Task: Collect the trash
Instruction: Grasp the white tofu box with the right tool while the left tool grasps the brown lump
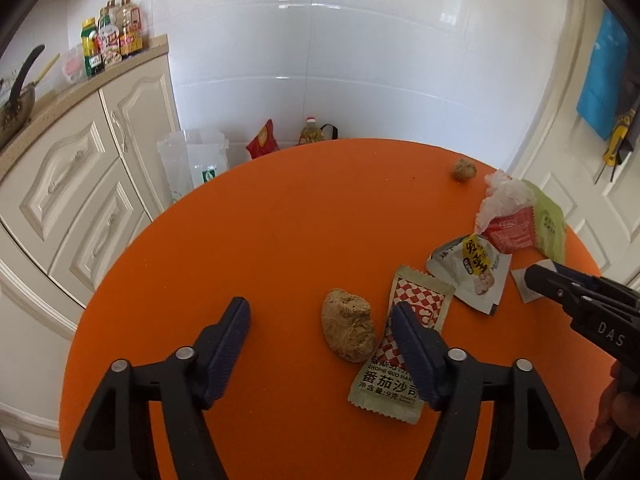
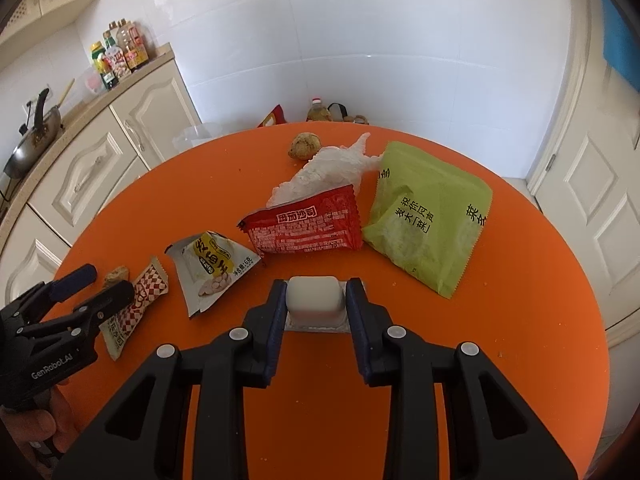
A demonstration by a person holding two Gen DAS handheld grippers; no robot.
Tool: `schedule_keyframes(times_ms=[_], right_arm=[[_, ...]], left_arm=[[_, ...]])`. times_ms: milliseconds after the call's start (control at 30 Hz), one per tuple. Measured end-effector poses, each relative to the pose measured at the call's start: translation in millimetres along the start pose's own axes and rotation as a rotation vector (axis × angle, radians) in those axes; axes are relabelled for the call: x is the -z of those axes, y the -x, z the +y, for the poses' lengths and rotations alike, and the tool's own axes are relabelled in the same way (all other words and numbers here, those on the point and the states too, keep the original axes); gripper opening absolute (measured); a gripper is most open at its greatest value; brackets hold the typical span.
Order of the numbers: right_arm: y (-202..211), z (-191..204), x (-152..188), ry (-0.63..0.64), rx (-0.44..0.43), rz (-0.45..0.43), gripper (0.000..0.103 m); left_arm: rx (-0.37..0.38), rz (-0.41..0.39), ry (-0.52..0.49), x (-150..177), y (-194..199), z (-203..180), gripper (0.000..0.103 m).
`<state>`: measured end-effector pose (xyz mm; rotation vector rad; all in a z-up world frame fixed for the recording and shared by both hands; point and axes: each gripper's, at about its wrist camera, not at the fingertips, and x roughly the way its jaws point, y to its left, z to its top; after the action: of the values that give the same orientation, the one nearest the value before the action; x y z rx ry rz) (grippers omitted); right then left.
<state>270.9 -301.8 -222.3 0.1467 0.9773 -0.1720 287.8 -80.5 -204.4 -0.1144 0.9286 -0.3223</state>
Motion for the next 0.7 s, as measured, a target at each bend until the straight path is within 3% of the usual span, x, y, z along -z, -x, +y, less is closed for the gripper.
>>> schedule_keyframes(times_ms=[133,433,700], right_arm=[[-1,3,0,0.014,0.010,0.000,0.030],[24,-4,15,-0.005,-0.032,-0.009,0.029],[72,-12,27,-0.020,-0.032,-0.060,0.029]], left_arm=[[0.028,0.004,0.039,-1,-3,12,0.020],[0.037,-0.007,0.068,9,8,41,0.020],[0.066,-0.067,0.055,29,62,27,0.020]])
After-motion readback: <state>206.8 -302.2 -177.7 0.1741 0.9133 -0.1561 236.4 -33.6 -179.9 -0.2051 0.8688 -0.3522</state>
